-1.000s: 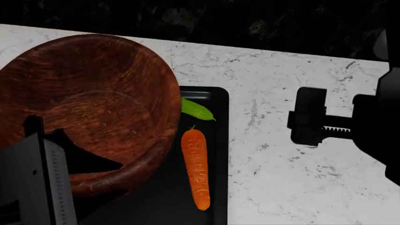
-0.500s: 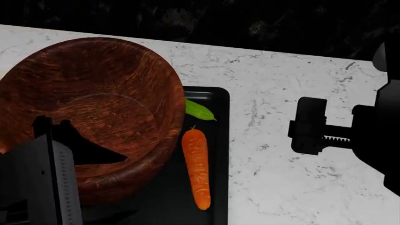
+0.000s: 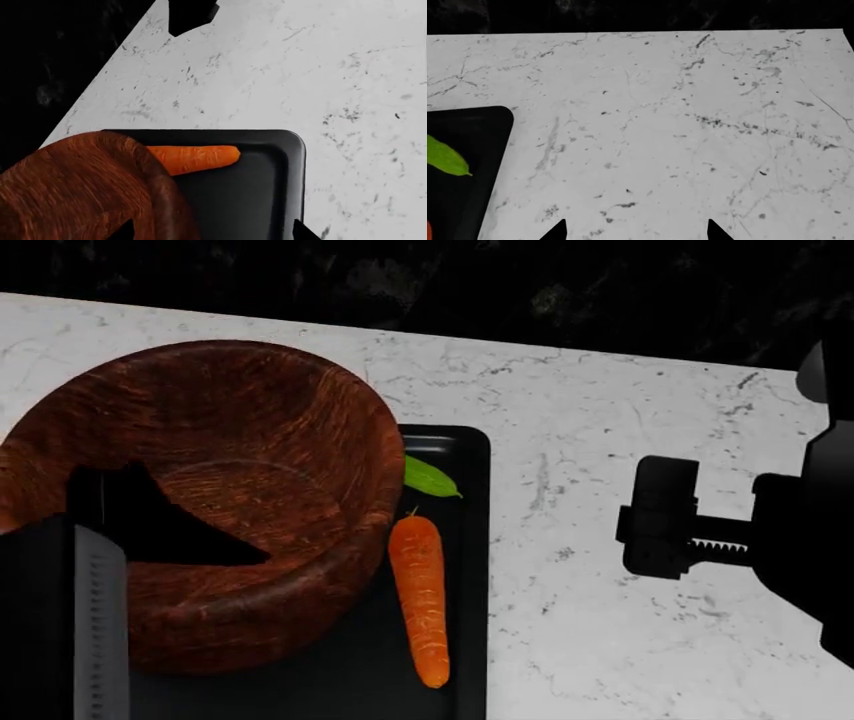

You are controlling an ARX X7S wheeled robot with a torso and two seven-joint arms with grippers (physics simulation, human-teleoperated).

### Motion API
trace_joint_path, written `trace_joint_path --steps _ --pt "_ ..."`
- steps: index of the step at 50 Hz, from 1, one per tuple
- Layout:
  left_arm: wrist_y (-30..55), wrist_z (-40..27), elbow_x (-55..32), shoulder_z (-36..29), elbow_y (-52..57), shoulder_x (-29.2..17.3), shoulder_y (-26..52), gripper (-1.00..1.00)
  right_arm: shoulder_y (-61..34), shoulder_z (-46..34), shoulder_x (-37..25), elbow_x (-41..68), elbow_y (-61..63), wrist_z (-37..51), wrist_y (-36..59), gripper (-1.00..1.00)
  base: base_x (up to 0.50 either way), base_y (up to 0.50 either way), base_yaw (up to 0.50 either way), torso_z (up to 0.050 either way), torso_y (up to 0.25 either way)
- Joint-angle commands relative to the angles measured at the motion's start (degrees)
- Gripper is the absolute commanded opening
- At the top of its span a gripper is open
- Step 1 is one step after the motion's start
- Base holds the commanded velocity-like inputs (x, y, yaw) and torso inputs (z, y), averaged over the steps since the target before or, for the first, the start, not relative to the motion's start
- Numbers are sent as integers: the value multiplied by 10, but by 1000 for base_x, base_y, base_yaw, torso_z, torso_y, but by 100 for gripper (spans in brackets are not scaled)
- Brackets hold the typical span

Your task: Place the two vegetables and bowl onto the tray for setting up a vegetable dip station.

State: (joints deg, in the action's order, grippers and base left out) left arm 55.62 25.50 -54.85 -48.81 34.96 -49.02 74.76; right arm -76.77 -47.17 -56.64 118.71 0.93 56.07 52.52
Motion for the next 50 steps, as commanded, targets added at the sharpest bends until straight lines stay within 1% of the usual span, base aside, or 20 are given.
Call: trace_joint_path --steps 1,10,16,20,25,27,30,33,34,35,37,38,40,41,42,43,44,48,49,50 --pt "14 20 -50 62 -7 14 47 100 3 14 4 -5 10 -15 -5 100 0 0 0 0 0" --pt "22 8 -71 90 -12 13 83 100 -1 17 0 5 17 -8 -6 100 0 0 0 0 0" --pt "6 -40 -87 131 -36 29 87 100 -18 19 7 1 19 -11 2 100 0 0 0 0 0" --pt "1 -57 -82 136 -46 35 84 100 -26 25 8 -9 20 -19 -1 100 0 0 0 0 0" --pt "-17 -133 -52 150 -49 50 60 100 -35 39 10 -31 37 -32 -13 100 0 0 0 0 0" --pt "-16 -179 -63 169 -36 54 51 100 -37 52 0 -28 57 -34 -22 100 0 0 0 0 0" --pt "-19 -219 -64 183 -40 63 46 100 -41 63 -9 -24 72 -29 -31 100 0 0 -1 0 0" --pt "-34 -257 -29 181 -40 71 29 100 -47 63 -10 -28 83 -22 -27 100 0 0 0 0 0" --pt "-36 -281 -19 183 -43 78 21 100 -50 64 -14 -40 96 -8 -29 100 0 0 0 0 0" --pt "-46 -287 -8 183 -42 80 13 100 -46 72 -19 -44 108 -10 -41 100 0 0 0 0 0" --pt "-55 -334 25 183 -54 95 -3 100 -42 79 -28 -63 137 0 -52 100 0 0 0 0 0" --pt "-56 -358 27 190 -59 101 -12 100 -37 83 -34 -73 155 4 -59 100 0 0 0 0 0" --pt "-72 -380 60 182 -44 99 -30 100 -25 93 -45 -78 180 8 -76 100 0 0 0 0 0" --pt "-79 -406 65 191 -40 104 -44 100 -18 97 -52 -83 196 14 -86 100 0 0 0 0 0" --pt "-80 -421 60 200 -39 107 -53 100 -13 102 -55 -84 203 15 -95 100 0 0 0 0 0" --pt "-80 -421 60 200 -39 107 -53 100 -6 109 -66 -84 220 23 -105 100 0 0 0 0 0" --pt "-79 -468 48 224 -13 108 -75 100 3 118 -75 -77 235 21 -120 100 0 0 0 0 0" --pt "-78 -512 50 236 24 98 -107 100 22 137 -105 -65 292 43 -150 100 0 0 0 0 0" --pt "-80 -531 68 233 46 91 -118 100 29 145 -115 -64 310 48 -163 100 0 0 0 0 0" --pt "-82 -554 49 255 55 92 -133 100 39 153 -124 -65 323 47 -179 100 0 0 0 0 0"
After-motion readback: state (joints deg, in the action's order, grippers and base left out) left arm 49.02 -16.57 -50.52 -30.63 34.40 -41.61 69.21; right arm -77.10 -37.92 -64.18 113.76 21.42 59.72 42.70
